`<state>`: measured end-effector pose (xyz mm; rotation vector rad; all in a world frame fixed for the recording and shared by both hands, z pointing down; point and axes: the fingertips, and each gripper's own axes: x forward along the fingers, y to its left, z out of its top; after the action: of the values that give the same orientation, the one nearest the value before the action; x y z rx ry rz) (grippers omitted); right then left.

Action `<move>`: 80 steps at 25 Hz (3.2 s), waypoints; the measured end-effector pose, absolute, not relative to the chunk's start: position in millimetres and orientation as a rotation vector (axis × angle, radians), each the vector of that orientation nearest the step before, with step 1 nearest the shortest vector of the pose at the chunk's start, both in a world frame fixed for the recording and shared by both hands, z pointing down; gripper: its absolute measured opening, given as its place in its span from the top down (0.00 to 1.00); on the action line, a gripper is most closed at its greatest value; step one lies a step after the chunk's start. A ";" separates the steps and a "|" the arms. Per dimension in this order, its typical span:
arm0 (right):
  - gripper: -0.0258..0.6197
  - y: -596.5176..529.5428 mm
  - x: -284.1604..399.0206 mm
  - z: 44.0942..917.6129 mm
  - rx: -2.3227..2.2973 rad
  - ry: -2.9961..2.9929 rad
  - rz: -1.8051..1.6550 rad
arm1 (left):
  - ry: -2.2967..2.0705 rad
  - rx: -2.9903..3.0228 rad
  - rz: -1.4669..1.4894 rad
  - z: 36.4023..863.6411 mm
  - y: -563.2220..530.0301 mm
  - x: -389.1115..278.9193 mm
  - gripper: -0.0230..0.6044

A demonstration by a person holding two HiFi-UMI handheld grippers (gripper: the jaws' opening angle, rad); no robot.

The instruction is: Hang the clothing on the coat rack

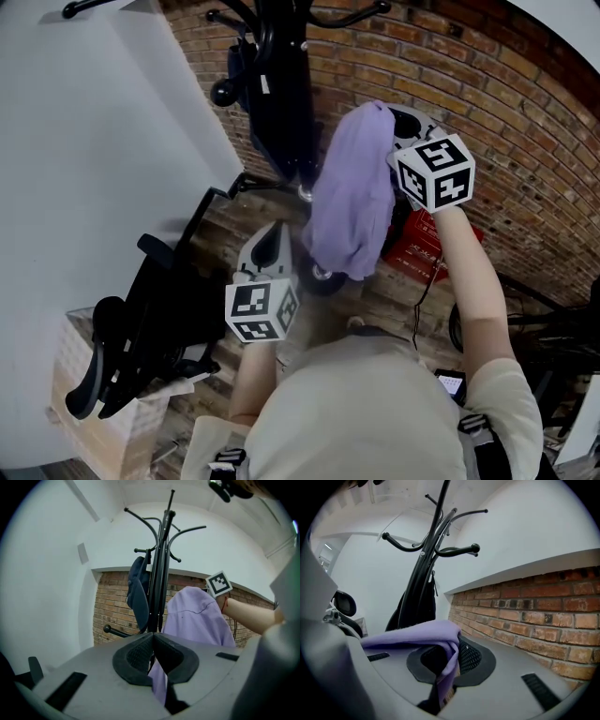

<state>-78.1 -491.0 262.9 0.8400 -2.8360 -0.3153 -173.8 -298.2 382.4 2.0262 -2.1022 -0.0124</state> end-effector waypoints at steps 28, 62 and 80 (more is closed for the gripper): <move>0.93 -531.8 -77.8 415.1 0.446 -2.774 -0.063 | -2.244 1.818 -0.005 397.2 -318.1 -146.5 0.96; 0.88 -441.1 -52.2 507.7 0.193 -2.985 0.402 | -2.322 1.585 0.018 432.4 -294.8 -148.2 0.96; 0.64 -442.3 4.8 490.5 0.324 -3.079 0.630 | -2.295 1.611 0.031 430.3 -268.6 -130.6 0.96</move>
<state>4.8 -442.3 490.5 0.3244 -3.0790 0.6300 -130.6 -268.6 430.3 1.6111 -2.2948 0.0313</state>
